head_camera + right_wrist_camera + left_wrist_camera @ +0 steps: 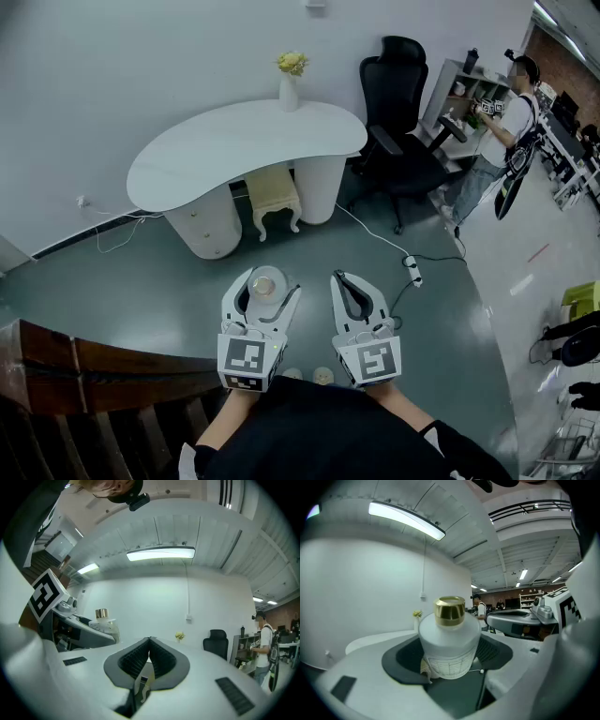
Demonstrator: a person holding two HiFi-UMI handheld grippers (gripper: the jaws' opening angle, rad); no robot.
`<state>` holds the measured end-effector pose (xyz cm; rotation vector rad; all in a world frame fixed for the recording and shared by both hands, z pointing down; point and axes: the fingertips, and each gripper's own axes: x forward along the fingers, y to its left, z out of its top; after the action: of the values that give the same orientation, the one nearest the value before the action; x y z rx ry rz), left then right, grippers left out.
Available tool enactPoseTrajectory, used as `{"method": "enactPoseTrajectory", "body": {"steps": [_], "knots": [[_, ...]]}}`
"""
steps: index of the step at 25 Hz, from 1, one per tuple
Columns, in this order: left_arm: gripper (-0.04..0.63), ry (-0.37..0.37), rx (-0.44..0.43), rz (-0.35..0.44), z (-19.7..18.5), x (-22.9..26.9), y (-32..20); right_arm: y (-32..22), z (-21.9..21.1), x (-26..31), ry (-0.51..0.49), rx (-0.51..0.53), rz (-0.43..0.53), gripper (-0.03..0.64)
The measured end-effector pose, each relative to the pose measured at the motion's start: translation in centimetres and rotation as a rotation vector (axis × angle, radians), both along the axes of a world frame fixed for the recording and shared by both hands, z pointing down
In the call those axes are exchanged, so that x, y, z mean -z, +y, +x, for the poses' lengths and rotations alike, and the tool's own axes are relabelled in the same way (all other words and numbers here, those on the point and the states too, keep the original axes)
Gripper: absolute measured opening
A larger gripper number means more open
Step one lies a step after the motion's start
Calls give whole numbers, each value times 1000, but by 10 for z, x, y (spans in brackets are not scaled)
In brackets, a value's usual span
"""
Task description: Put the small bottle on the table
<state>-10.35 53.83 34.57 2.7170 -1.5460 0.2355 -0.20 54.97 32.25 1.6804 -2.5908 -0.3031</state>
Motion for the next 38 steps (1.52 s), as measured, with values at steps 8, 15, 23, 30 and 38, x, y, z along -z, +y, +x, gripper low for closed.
{"method": "enactPoseTrajectory", "body": {"steps": [8, 15, 23, 30, 38], "knots": [[333, 30, 73, 36, -35, 10, -23, -13, -15, 0, 4, -10, 35, 21], [333, 42, 57, 30, -45, 3, -39, -28, -22, 3, -21, -51, 34, 21], [333, 46, 54, 31, -44, -4, -73, -61, -14, -10, -50, -44, 43, 23], [333, 49, 59, 42, -27, -5, -135, -127, 2, -14, -50, -34, 46, 23], [333, 57, 82, 41, 1, 2, -232, -231, 25, -10, -39, 11, 34, 23]]}}
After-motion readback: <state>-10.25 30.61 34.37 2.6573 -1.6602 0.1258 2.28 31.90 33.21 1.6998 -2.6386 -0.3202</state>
